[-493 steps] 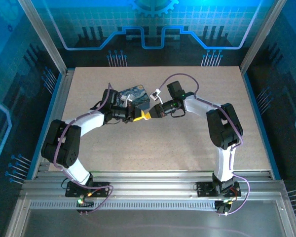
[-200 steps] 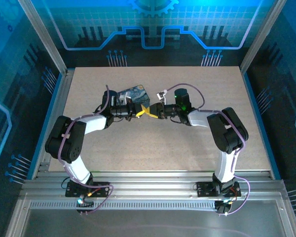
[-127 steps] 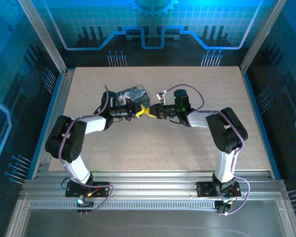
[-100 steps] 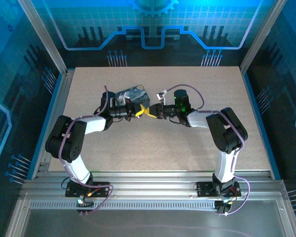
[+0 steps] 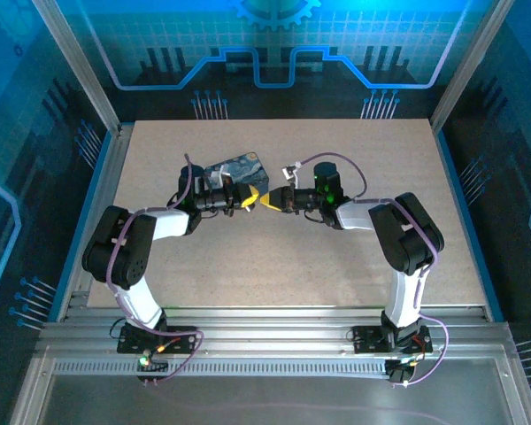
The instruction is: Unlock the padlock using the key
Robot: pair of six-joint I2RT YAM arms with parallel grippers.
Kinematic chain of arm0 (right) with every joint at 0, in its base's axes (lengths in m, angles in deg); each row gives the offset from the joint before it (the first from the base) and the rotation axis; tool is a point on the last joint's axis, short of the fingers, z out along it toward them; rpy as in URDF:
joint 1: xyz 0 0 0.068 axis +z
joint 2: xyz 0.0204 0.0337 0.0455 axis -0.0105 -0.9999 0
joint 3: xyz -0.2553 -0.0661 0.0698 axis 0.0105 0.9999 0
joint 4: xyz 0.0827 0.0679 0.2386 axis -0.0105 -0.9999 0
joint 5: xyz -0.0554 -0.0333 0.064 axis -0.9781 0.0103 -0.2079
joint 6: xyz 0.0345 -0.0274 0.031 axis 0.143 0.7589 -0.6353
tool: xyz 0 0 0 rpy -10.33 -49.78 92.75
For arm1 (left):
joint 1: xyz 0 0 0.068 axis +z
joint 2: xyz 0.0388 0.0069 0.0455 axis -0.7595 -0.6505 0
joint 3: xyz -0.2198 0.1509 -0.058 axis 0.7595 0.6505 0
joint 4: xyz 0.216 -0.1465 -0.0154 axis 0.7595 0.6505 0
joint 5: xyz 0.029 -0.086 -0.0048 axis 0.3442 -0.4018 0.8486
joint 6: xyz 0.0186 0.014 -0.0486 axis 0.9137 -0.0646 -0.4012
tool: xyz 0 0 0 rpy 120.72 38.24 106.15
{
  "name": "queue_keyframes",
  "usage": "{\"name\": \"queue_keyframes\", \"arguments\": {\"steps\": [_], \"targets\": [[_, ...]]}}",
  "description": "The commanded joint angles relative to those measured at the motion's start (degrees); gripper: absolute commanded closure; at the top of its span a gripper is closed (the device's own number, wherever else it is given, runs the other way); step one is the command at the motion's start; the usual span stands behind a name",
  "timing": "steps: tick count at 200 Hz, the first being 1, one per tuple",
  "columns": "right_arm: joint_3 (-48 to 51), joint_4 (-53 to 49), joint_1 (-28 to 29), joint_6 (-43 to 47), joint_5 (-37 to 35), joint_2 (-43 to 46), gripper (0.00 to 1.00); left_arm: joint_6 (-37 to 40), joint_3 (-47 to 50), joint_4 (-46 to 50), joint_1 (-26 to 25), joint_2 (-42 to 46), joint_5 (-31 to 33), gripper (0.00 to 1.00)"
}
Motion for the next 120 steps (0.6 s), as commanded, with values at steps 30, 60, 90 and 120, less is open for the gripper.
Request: {"name": "queue_keyframes", "arguments": {"steps": [30,60,90,120], "targets": [[1.6,2.6,-0.1,2.5,0.7,1.0,1.0,0.7,0.1,0.3,0.8,-0.5,0.2,0.83],[2.5,-1.7,-1.1,5.9,1.1,2.1,1.0,8.5,-2.0,13.8,1.4,3.6,3.8,0.51],[3.1,-7.0,-2.6,10.1,1.4,3.7,1.0,19.3,-6.1,33.8,1.1,7.8,13.1,0.4],[2.3,-16.4,-4.0,16.8,0.7,5.6,1.0,25.7,-10.8,49.3,-4.0,7.8,30.3,0.38]]}}
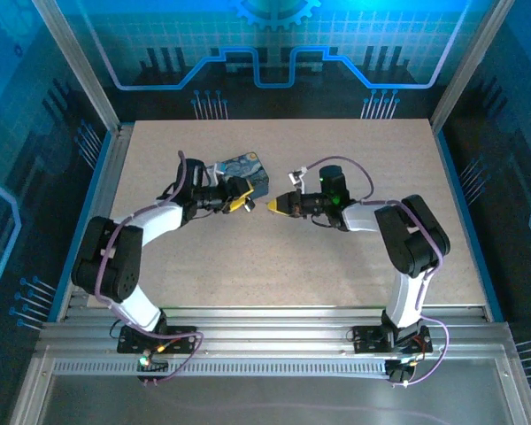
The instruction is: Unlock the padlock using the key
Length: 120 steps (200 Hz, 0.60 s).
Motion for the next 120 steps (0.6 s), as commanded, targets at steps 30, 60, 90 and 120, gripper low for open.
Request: {"name": "queue_keyframes", "arguments": {"steps": [30,60,90,120], "targets": [[-0.3,-14.9,-3.8,12.3,-0.1,5.6,1.0,6.9,-7.6,22.5,-7.2,-2.8,28.6,0.37],[-0.4,-20.5,-5.4,15.7,0.3,7.3,1.0,6.5,-12.3,24.0,-9.7,-7.5,35.1,0.37],[-0.1,-20.8,-6.3,16.3,0.9,7.9,1.0,3.7,-17.7,29.1,-12.8,-11.9,41.8,0.35],[-0.3,-21.0,-6.8,16.9,1.5,7.4,1.0,1.1,-19.7,29.4,-14.4,-15.1,44.9,0.33]]}}
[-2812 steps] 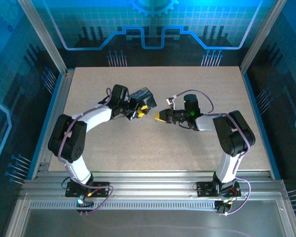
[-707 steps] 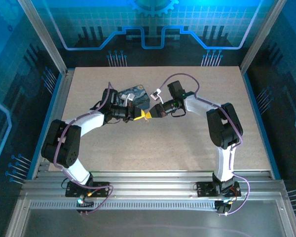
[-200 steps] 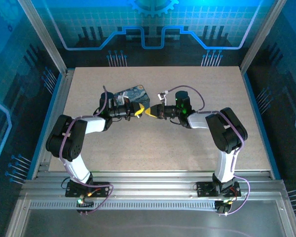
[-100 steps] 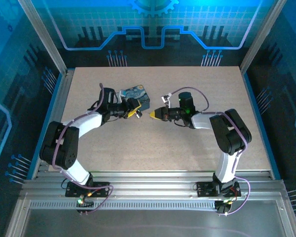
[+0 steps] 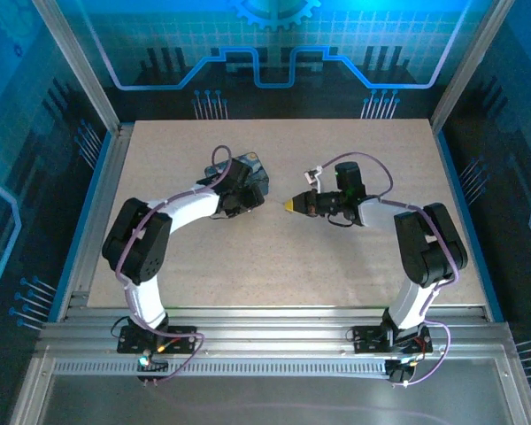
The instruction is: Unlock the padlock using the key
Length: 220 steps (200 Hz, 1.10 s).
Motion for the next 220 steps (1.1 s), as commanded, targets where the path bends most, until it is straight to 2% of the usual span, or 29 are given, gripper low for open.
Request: {"name": "queue_keyframes", "arguments": {"steps": [1,31,93,129,137,171,199,220], "targets": [[-0.3,-2.0,-0.9,2.3,1.5,1.1,1.0,-2.6,-2.8,3.6,-1.1,-2.5,6.2,0.33],[0.1,-1.4,-1.3,2.4,2.1,1.2,1.0,-4.7,-5.7,5.5,-2.3,-5.3,11.0,0.33],[1.3,0.8,-1.7,1.3,3.2,0.2,1.0,-8.8,-9.1,5.5,-2.4,-9.9,13.6,0.35],[1.5,3.5,-1.8,0.6,4.0,-0.5,1.0,-10.8,-9.8,5.5,-2.6,-11.4,16.3,0.43],[1.6,3.6,-1.7,0.5,4.2,-0.5,1.0,-10.9,-10.2,5.8,-2.6,-11.7,16.8,0.46],[1.7,2.1,-1.7,1.6,4.4,-0.2,1.0,-10.7,-10.8,7.6,-2.6,-12.5,17.2,0.73],[4.1,-0.3,-1.6,3.3,3.9,0.6,1.0,-9.5,-11.0,10.2,-2.3,-10.3,16.2,0.86],[6.5,0.8,-1.5,2.4,3.3,1.3,1.0,-9.0,-11.8,13.6,-1.7,-7.8,12.9,0.96]]}}
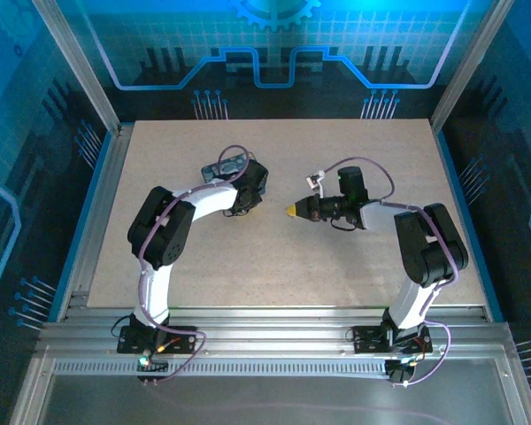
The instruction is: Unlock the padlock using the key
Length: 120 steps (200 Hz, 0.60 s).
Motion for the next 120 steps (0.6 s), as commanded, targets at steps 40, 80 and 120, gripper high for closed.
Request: {"name": "queue_keyframes", "arguments": {"steps": [40,80,120], "targets": [[4.1,-2.2,0.4,2.3,-1.0,3.8,1.0,-1.7,-1.0,8.0,3.3,10.4,-19.1,1.0],[1.3,-11.4,0.3,10.3,-1.2,7.0,1.0,-8.9,0.2,3.5,6.4,15.2,-37.4,1.0],[-4.1,-17.6,0.6,12.2,-0.5,10.1,1.0,-13.2,1.9,-0.8,7.4,16.9,-45.0,1.0]]}}
